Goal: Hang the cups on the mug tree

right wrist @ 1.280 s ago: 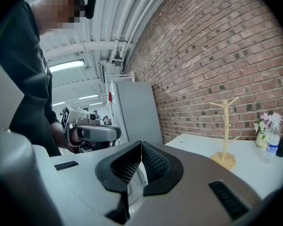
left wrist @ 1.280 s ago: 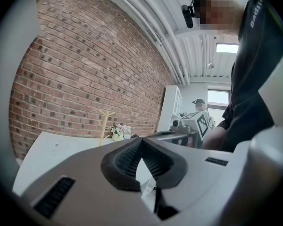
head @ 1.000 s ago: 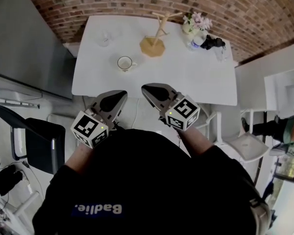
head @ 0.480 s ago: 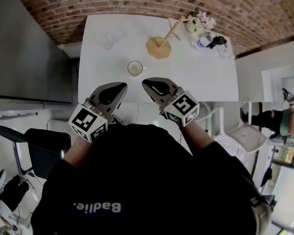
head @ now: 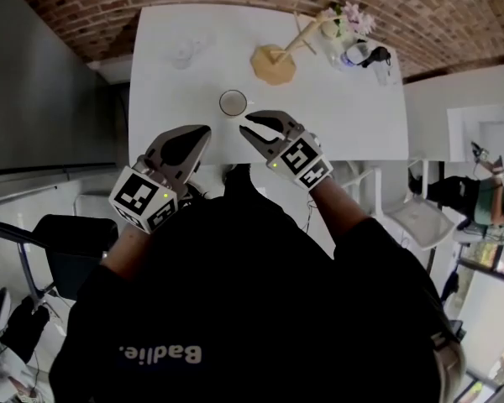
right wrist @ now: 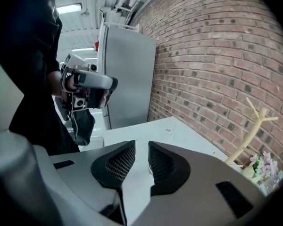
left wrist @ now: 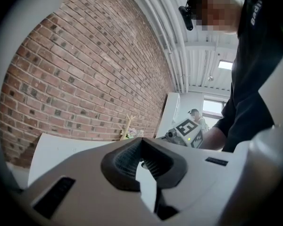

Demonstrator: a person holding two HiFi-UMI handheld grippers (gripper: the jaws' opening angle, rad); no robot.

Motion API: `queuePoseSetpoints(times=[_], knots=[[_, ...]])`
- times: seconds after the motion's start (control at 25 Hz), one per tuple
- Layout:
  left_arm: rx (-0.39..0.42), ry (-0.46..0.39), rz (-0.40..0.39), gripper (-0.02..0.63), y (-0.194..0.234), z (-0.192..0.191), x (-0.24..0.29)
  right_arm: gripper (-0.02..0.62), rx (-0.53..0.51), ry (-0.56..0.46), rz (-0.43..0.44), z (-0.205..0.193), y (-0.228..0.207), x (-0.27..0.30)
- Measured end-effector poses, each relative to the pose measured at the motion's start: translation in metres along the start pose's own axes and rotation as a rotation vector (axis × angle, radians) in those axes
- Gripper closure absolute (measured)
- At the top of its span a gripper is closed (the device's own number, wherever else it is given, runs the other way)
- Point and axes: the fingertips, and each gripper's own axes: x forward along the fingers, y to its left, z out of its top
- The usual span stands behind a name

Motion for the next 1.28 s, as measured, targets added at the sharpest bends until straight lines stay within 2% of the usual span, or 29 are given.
queuePoseSetpoints(times=[0.24,0.52,0.76,0.96,1.28], knots=[[-0.019,0.003,0.074,0.603,0.013,-0.004,0.004,0.468,-0.137,0.131,0.079,-0.037,-0.009,0.030],[-0.039,0.024,0.159,0.603,0.029,-0.010,0.001,0.459,-0.388,0.326,0.164,-0.079,-0.018,0.070],[-0.056,0.038,0.213,0.603,0.037,-0.017,-0.003,0.459,-0.619,0.480,0.274,-0.113,-0.016,0.098],[-0.061,0.031,0.249,0.603,0.048,-0.014,-0.007,0.459,-0.720,0.544,0.327,-0.123,-0.018,0.114],[-0.066,0.039,0.270,0.604,0.053,-0.016,-0.013,0.485,-0.815,0.652,0.383,-0.137,-0.011,0.123]])
